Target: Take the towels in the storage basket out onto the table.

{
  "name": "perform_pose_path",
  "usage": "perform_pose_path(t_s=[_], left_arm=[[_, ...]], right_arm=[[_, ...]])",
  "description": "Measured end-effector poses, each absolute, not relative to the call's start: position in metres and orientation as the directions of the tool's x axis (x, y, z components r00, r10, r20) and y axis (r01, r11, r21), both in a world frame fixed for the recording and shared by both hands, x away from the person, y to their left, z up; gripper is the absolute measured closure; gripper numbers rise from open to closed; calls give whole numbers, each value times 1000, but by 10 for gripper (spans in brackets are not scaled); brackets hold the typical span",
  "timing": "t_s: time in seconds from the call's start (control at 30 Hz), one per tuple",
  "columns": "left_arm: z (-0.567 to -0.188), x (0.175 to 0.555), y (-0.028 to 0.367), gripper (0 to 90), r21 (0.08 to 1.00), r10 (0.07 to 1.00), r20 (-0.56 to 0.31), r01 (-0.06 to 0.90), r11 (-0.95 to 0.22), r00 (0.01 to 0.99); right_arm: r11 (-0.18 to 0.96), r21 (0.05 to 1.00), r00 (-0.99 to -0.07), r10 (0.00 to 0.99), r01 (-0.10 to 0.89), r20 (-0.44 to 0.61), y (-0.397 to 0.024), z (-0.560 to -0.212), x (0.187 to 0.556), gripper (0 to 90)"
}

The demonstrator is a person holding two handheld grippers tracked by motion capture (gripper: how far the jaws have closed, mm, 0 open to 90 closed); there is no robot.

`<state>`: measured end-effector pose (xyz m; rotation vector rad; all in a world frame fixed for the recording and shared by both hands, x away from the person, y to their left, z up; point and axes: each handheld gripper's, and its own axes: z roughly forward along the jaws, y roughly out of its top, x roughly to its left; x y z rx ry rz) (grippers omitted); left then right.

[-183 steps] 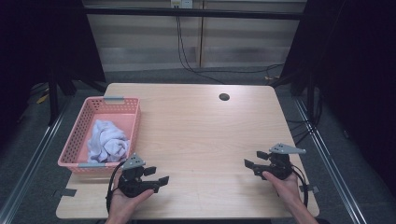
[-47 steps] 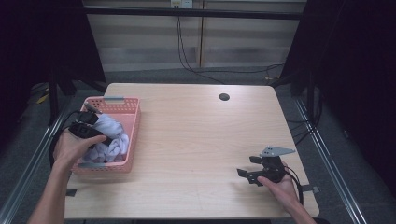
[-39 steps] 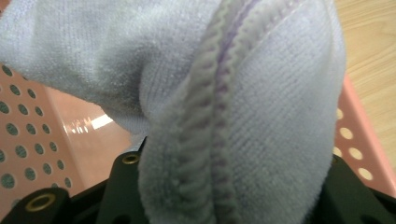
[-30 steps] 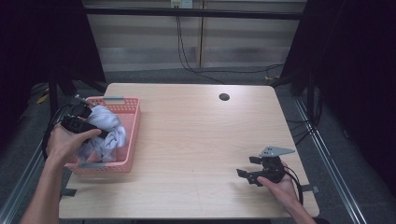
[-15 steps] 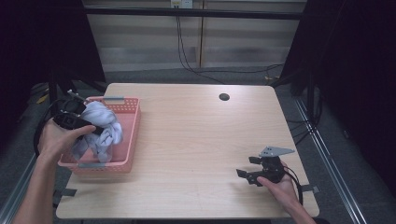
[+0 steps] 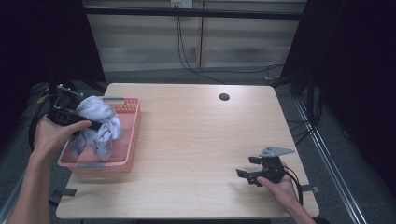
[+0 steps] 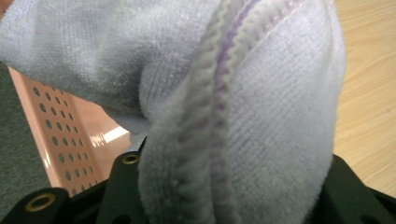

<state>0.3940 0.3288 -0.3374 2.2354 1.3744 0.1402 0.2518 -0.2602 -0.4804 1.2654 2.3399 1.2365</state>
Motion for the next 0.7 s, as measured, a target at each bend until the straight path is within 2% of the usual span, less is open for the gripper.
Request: perform_pose_path(t_s=[0.7], left_arm=[[-303,393,316,527,485,858,-136,788,-378,495]], right_arm=[[278,755,-608,770,594,195,-260,-480,252,188]])
